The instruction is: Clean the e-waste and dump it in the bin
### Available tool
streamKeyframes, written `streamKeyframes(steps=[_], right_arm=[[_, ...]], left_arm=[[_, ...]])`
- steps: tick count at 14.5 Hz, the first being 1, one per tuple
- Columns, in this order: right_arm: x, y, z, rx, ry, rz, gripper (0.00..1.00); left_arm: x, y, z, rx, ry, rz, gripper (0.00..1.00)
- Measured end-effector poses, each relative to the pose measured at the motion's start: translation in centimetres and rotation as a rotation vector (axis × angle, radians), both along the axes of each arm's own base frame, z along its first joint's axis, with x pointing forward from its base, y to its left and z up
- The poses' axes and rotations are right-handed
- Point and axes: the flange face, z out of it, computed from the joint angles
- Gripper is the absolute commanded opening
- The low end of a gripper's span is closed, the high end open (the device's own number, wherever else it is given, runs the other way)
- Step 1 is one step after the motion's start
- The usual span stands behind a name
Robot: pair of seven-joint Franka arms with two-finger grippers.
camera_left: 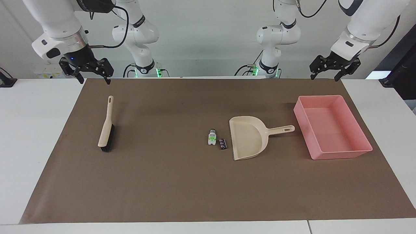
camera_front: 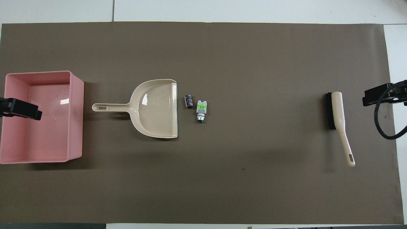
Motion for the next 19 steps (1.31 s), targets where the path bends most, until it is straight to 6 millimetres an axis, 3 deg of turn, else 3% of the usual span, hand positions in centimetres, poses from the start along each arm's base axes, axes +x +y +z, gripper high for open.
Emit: streamKeyframes(steps=[14,16,19], right_arm=[[0.3,0.0,-0.6,0.001,-0.02,0.0,0.99],[0.3,0.0,-2.4,0.002,-0.031,0.002,0.99],[-0.4,-0.5,-7.5,0.005,-0.018,0.001,0.99]], left_arm=[[0.0,-0.2,0.0,-0.017,0.002,0.041,0.99],[0.0,-0.2,0.0,-0.017,0.002,0.041,0.99],[0.4,-0.3,-0.5,-0.019,0.009,0.027,0.99]])
